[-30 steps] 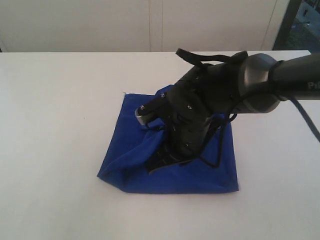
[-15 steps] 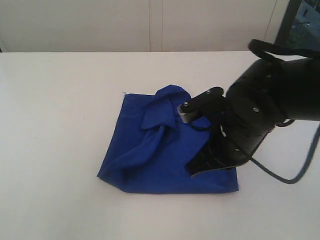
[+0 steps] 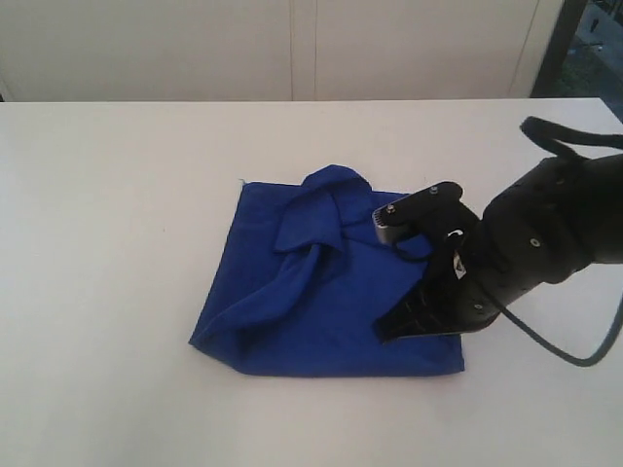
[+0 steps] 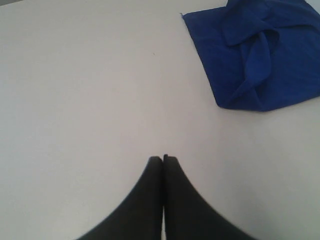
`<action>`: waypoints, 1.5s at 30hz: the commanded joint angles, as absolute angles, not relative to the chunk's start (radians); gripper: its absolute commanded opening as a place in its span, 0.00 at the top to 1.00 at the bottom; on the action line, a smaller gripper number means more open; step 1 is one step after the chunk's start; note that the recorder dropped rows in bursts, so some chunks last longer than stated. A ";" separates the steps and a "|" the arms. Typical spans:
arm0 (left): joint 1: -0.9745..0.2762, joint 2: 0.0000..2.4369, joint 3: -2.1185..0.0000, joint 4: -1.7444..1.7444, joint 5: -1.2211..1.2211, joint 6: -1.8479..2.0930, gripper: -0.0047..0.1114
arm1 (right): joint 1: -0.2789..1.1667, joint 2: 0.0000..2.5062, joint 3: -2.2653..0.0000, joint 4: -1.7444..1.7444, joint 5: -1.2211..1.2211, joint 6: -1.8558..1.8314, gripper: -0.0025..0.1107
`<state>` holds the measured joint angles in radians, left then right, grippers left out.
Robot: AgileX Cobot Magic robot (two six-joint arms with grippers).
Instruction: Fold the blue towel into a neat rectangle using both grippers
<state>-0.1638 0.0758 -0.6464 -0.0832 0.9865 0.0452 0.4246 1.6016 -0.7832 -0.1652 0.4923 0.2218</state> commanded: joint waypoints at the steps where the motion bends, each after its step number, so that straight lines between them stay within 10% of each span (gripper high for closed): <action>1: -0.163 0.069 -0.641 -0.085 0.992 0.049 0.96 | 0.418 1.662 -0.776 -0.165 0.492 0.203 0.98; 45: -0.163 0.069 -0.641 -0.068 0.992 0.222 0.96 | 0.418 1.444 -0.776 -0.173 0.689 0.267 0.98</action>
